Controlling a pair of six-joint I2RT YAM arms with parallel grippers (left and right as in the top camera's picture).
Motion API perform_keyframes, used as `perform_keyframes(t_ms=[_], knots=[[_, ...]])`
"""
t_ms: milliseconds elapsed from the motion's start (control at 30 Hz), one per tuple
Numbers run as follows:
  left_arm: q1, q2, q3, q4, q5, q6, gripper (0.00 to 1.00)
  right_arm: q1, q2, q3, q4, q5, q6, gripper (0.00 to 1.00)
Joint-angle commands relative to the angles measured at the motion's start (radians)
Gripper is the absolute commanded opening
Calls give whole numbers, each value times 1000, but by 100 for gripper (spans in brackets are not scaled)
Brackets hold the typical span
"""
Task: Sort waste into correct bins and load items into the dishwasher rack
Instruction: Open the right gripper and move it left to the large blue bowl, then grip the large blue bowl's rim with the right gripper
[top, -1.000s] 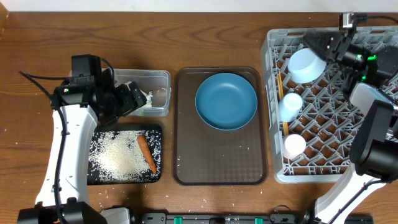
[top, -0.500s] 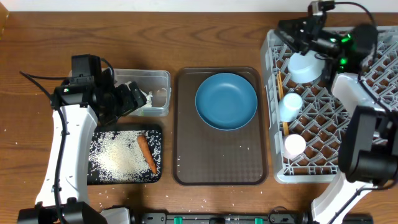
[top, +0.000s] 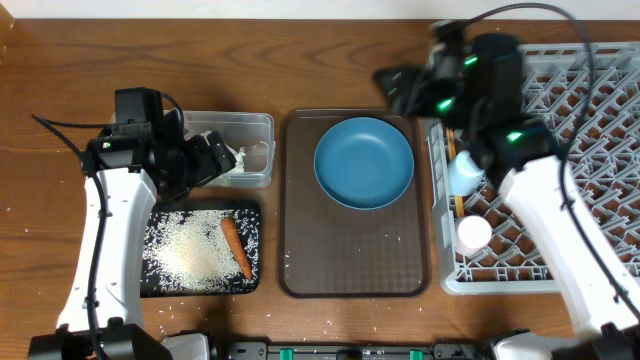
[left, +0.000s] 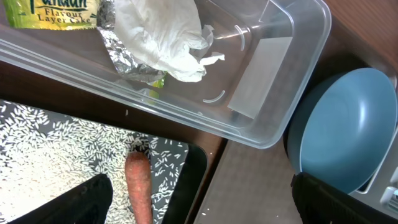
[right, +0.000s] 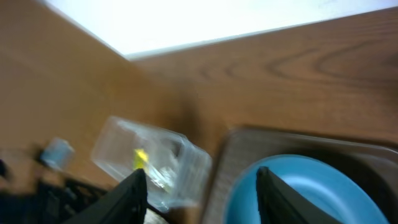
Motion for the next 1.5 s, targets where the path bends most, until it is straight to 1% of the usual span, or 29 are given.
perform_keyframes(t_ms=[0,67,200,267,400,667,700,800,933,967,1033,1067,1100,1467], knots=[[4,0,5,-3,-10,10,94,104,26,1,-83,295,-206,57],[4,0,5,-3,-10,10,94,154,50,0,-114,319,-220,60],[4,0,5,-3,-10,10,95,240,110,0,-122,316,-227,71],[4,0,5,-3,-10,10,94,277,144,0,-125,316,-227,71],[4,0,5,-3,-10,10,94,332,229,0,-125,325,-227,70],[4,0,5,-3,-10,10,94,381,417,0,-126,330,-230,66],[4,0,5,-3,-10,10,94,385,437,0,-126,330,-230,65],[4,0,5,-3,-10,10,94,393,477,0,-126,330,-230,55],[4,0,5,-3,-10,10,95,399,497,0,-126,327,-230,29],[4,0,5,-3,-10,10,94,399,497,0,-126,327,-230,25],[4,0,5,-3,-10,10,94,399,495,0,-124,326,-230,12],[4,0,5,-3,-10,10,95,399,495,0,-124,326,-230,8],[4,0,5,-3,-10,10,94,399,495,0,-124,325,-230,1],[4,0,5,-3,-10,10,94,397,455,1,-111,136,-230,1]])
